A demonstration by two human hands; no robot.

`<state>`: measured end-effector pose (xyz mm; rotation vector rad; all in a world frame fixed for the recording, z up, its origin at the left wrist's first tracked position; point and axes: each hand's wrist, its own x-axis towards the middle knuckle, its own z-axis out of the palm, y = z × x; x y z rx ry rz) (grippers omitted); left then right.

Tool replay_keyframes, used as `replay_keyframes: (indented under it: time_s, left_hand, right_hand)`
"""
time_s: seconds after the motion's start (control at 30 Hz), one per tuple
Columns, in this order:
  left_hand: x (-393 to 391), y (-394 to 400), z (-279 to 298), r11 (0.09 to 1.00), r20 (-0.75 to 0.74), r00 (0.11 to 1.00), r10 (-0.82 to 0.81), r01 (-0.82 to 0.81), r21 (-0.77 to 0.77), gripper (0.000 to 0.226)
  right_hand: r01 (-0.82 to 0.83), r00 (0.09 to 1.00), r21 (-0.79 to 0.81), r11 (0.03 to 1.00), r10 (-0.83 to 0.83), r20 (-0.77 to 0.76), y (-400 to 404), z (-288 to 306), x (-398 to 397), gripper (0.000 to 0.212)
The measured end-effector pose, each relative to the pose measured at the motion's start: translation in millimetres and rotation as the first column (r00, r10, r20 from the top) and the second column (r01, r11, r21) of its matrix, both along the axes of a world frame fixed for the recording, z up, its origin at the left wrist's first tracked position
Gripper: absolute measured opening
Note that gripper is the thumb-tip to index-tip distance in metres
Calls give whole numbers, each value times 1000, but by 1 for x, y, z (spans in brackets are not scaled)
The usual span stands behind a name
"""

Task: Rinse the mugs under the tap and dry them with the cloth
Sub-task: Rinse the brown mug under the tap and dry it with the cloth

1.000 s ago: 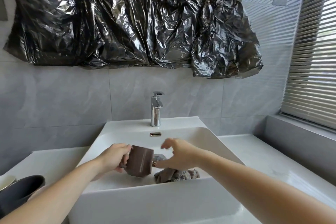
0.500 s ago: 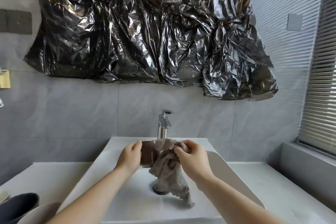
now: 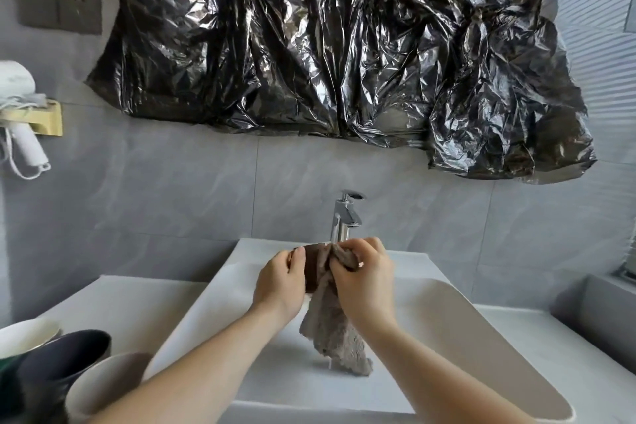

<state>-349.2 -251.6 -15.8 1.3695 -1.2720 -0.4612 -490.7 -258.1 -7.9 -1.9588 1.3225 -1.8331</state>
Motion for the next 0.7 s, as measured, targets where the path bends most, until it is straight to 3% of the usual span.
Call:
replay_keyframes:
  time_s: [0.1,0.3,0.57,0.7]
  left_hand:
    - [-1,-1,-1,999,39,998,40,-40,7,47]
    - [-3,0,0,994,68,994,88,-92,63,43]
    - [-9,6,3,997,50,996,76,-75,-8,49]
    - [-6,11,5,996,28,997,73,-71,-52,50]
  right_hand:
    - [57,995,5,998,-57,77,-1,-5,0,36]
    - [-173,985,-60,983,171,-37,10,-15,18,39]
    - [-3,990,-34,999,8,140,-4,-11,-5,24]
    - [12,965,63,998,-28,261,-5,-10,-15,15]
